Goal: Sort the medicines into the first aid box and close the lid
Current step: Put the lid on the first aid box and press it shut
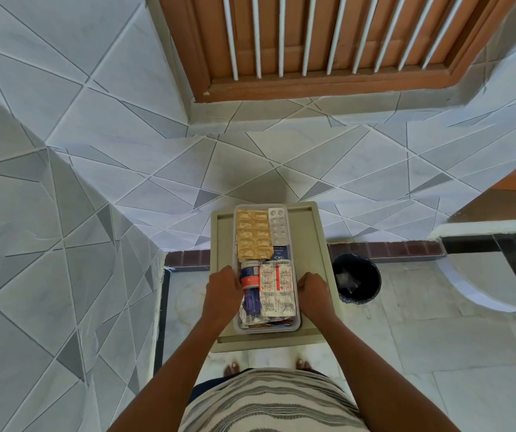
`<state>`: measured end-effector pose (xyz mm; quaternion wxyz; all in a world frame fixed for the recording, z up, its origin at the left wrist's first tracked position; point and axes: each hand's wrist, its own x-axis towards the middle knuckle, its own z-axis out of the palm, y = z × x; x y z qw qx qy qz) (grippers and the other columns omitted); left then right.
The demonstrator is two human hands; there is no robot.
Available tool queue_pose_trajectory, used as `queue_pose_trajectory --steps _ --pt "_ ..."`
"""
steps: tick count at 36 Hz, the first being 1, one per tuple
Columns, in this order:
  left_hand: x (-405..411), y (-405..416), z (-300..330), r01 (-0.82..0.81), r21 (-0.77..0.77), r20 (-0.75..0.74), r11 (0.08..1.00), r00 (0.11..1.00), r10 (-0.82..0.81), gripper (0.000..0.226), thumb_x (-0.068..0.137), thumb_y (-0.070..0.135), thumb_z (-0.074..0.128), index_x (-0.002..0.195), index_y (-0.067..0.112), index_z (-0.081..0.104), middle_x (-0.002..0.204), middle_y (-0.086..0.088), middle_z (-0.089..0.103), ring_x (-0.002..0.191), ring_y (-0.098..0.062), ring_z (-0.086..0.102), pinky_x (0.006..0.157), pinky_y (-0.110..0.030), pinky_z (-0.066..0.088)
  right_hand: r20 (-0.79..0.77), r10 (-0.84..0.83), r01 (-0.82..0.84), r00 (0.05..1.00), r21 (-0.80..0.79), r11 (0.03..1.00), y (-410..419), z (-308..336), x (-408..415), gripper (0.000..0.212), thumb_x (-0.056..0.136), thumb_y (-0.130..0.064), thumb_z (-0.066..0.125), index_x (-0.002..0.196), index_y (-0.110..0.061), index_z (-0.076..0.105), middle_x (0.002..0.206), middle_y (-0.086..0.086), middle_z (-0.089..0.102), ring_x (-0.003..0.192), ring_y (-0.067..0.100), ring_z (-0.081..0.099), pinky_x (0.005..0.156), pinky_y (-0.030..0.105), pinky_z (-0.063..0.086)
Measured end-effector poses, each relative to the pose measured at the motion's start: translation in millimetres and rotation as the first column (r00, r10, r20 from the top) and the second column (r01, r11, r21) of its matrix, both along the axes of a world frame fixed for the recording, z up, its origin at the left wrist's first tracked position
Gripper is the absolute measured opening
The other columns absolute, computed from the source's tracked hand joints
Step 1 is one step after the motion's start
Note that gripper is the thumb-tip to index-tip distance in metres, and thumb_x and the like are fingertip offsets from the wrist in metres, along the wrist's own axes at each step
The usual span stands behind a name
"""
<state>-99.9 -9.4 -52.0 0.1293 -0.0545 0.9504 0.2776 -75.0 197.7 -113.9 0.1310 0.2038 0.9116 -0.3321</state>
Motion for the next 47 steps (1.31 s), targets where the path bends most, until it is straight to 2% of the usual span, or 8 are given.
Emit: queue_pose_trajectory --steps 10,16,19,23,26,31,44,47 --pt "-7.7 -35.2 2.2 -0.061 0.041 -0.049 0.997 0.997 0.063 0.022 0.097 0.027 0.058 0.080 0.013 0.053 0.077 0.000 0.059 0.062 -0.008 0.052 0.062 -0.018 0.039 0.065 -0.083 0.081 0.994 0.039 0.996 -15.0 12.8 -5.5 0.013 0.096 -0.008 0.055 0.101 0.003 0.057 0.105 0.021 0.062 0.099 0.033 0.059 0.081 0.037 0.047" --pt "-4.7 -46.7 -2.1 -0.099 0.058 -0.033 0.993 0.994 0.101 0.023 0.097 0.030 0.057 0.082 0.014 0.054 0.081 -0.003 0.064 0.071 -0.014 0.060 0.071 -0.025 0.047 0.031 -0.245 0.247 0.969 -0.074 0.966 -8.3 22.4 -8.5 0.011 0.097 -0.008 0.053 0.099 0.002 0.055 0.087 0.018 0.060 0.084 0.033 0.059 0.069 0.039 0.043" --pt "-2.6 -48.5 -2.8 -0.099 0.063 -0.031 0.993 0.994 0.102 0.023 0.097 0.031 0.058 0.082 0.014 0.056 0.080 -0.002 0.065 0.069 -0.014 0.061 0.073 -0.028 0.053 -0.021 -0.309 0.302 0.951 -0.158 0.940 6.3 23.4 -9.9 0.014 0.092 -0.007 0.057 0.078 -0.009 0.057 0.068 0.006 0.057 0.070 0.028 0.059 0.066 0.046 0.051" --pt "-1.0 -49.3 -3.2 -0.097 0.047 -0.028 0.994 0.995 0.098 0.024 0.098 0.032 0.057 0.081 0.013 0.057 0.078 -0.001 0.063 0.064 -0.011 0.058 0.065 -0.020 0.046 -0.093 -0.367 0.335 0.926 -0.247 0.909 16.1 42.3 -3.8 0.027 0.087 -0.022 0.077 0.106 -0.020 0.058 0.082 0.005 0.066 0.075 0.020 0.063 0.070 0.033 0.052" --pt "-1.8 -48.4 -4.3 -0.087 0.036 -0.028 0.996 0.996 0.088 0.025 0.099 0.030 0.056 0.082 0.012 0.057 0.083 -0.006 0.067 0.068 -0.013 0.060 0.071 -0.027 0.053 -0.142 -0.365 0.334 0.920 -0.202 0.921 24.5 60.4 0.8 0.015 0.087 -0.017 0.076 0.091 -0.004 0.070 0.074 0.011 0.070 0.070 0.026 0.067 0.069 0.036 0.059" --pt "-1.8 -31.7 0.1 -0.052 0.027 -0.018 0.998 0.998 0.053 0.021 0.098 0.023 0.056 0.087 0.006 0.063 0.085 -0.009 0.066 0.071 -0.013 0.057 0.073 -0.026 0.050 -0.290 -0.409 0.392 0.865 -0.117 0.912 33.7 87.0 5.9 0.014 0.092 -0.015 0.070 0.078 -0.018 0.067 0.067 -0.003 0.067 0.063 0.015 0.064 0.065 0.030 0.055" --pt "-0.6 0.6 -12.3 -0.063 0.093 0.041 0.994 0.997 0.060 0.022 0.100 0.020 0.053 0.093 0.000 0.060 0.092 -0.015 0.068 0.072 -0.016 0.056 0.053 -0.018 0.034 -0.476 -0.252 0.334 0.842 0.094 0.938 9.1 99.8 22.6 0.009 0.096 -0.005 0.055 0.096 -0.009 0.063 0.095 0.004 0.060 0.074 0.015 0.054 0.061 0.026 0.045" --pt "-0.5 3.9 -5.9 -0.082 0.138 -0.162 0.987 0.981 0.104 0.019 0.100 0.026 0.053 0.101 0.008 0.059 0.096 -0.003 0.062 0.084 -0.018 0.061 0.065 -0.024 0.046 -0.511 -0.207 0.304 0.834 0.113 0.946 0.3 101.3 26.1 0.017 0.093 0.001 0.055 0.106 -0.002 0.065 0.101 0.010 0.059 0.075 0.021 0.056 0.058 0.029 0.044"
